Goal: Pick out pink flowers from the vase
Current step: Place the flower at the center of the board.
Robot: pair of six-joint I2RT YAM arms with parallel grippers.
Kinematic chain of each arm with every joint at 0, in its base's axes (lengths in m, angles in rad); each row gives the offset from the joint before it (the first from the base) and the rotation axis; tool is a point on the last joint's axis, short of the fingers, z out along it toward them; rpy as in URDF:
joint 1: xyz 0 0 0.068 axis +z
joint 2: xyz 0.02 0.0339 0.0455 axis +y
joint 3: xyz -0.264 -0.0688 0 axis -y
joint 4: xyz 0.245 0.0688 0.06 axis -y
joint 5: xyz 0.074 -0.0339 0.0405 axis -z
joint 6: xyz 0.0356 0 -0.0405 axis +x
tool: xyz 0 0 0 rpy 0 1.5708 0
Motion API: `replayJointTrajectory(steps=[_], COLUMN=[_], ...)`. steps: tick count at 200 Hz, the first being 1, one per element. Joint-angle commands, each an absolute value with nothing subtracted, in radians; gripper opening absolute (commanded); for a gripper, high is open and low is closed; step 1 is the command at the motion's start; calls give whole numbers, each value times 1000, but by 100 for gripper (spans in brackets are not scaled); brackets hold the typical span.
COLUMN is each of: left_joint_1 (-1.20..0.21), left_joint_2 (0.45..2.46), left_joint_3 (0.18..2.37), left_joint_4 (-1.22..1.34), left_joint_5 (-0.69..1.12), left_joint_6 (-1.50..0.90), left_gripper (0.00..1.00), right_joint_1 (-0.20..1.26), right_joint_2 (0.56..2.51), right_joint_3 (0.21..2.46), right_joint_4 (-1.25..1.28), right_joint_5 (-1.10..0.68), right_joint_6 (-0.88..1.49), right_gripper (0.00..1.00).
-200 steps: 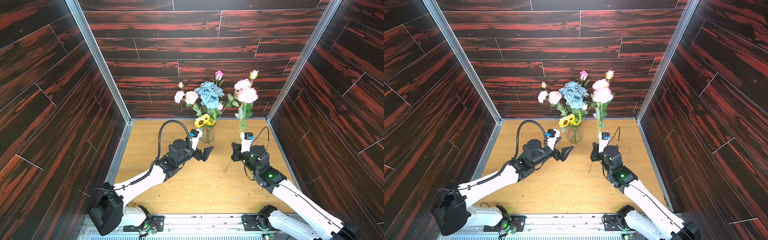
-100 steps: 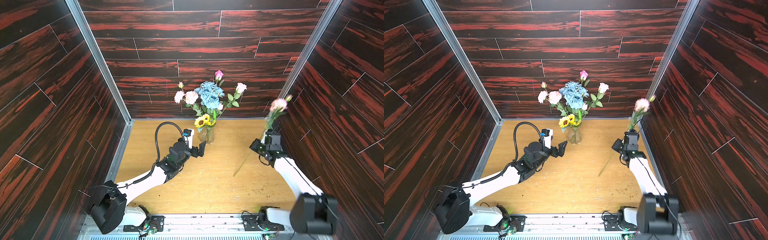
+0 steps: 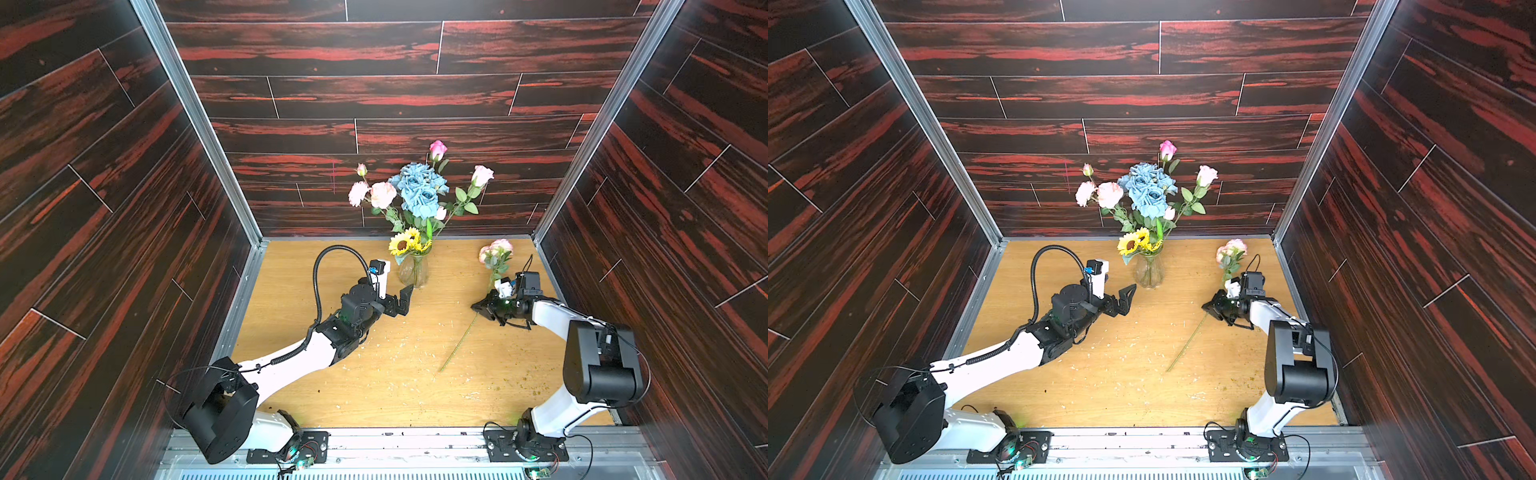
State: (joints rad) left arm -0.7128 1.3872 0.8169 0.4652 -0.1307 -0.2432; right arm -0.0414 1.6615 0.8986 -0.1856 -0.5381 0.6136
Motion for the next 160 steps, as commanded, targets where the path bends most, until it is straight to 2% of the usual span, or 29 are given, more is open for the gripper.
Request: replayJointTrajectory(steps=[1, 35, 90, 107, 131, 160], left_joint_1=[-715, -716, -715, -714, -713, -714], left_joint_2=[1405, 1437, 1423, 1419, 1414, 1418], left_joint_3=[808, 822, 810, 808, 806, 807], left_joint_4=[485, 489, 491, 489, 487, 486], left_joint_5=[-136, -130, -158, -167, -175, -179], left_joint_6=[-239, -254, -252, -251, -251, -252], left_gripper=[100, 100, 100, 100, 100, 100], right_joint_1=[-44, -44, -43, -43, -44, -38], right_joint_2=[1665, 1689, 1773, 1787, 1790, 1773], right_joint_3=[897, 905, 941, 949, 957, 963], right_joint_4=[-227, -268, -281, -280, -293, -323], right_joint_5=[-485, -374, -291, -282, -257, -232], right_joint_6=[556, 525, 534, 536, 534, 516], right_gripper=[0, 0, 0, 11, 20, 25])
